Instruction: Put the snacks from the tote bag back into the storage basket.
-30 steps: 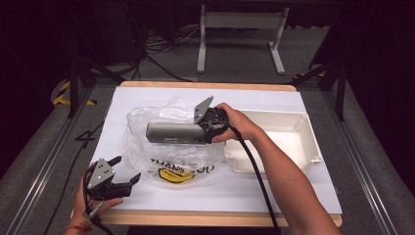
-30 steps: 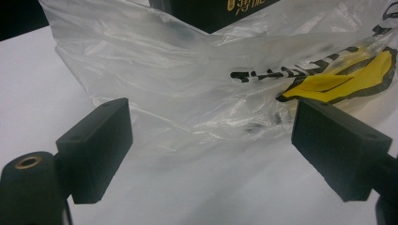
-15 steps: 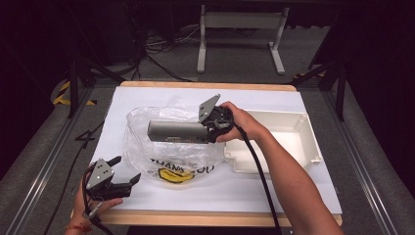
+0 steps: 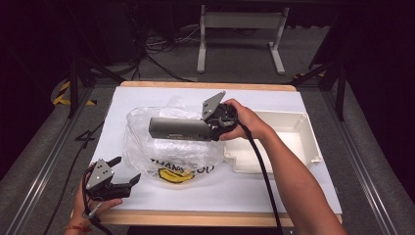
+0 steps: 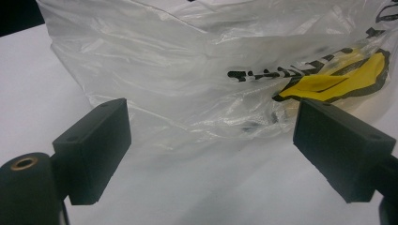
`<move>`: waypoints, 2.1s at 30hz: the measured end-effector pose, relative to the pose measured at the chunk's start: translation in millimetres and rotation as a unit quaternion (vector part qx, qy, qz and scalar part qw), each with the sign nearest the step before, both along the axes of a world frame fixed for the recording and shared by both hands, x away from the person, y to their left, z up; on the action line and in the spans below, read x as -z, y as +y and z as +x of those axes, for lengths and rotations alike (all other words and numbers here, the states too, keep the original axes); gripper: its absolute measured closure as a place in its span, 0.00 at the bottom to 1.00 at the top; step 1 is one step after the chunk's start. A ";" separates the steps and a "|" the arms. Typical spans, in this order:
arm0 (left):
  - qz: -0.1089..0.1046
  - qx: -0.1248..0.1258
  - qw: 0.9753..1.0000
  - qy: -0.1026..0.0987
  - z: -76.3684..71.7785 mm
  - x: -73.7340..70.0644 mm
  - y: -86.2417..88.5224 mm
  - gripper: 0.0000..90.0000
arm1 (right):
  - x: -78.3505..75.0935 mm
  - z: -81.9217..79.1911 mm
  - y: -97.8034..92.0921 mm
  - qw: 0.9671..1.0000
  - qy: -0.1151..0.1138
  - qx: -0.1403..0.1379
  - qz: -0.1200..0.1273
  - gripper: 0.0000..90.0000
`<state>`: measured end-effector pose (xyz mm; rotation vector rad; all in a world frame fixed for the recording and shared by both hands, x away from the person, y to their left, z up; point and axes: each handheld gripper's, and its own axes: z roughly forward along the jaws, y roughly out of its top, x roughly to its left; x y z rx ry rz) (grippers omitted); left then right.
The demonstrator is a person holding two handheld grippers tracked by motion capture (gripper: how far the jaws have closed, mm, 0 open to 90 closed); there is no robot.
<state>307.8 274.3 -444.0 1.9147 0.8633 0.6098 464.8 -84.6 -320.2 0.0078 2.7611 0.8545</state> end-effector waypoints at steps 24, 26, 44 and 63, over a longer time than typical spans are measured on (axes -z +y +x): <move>0.000 -0.006 1.000 0.003 0.3 0.4 1.8 0.15 | -14.3 -7.0 -24.2 1.000 -0.009 0.014 -0.005 0.48; 0.000 -0.006 1.000 0.004 0.3 0.6 1.7 0.14 | -16.6 -8.1 -26.6 1.000 -0.010 0.015 0.000 0.48; 0.003 -0.002 1.000 0.006 1.6 0.5 -0.3 0.14 | -28.2 -16.0 -50.3 0.999 -0.015 0.028 0.007 0.48; 0.007 0.000 1.000 0.004 2.6 0.0 -2.5 0.15 | -34.9 -23.2 -104.1 0.998 -0.021 0.062 0.013 0.48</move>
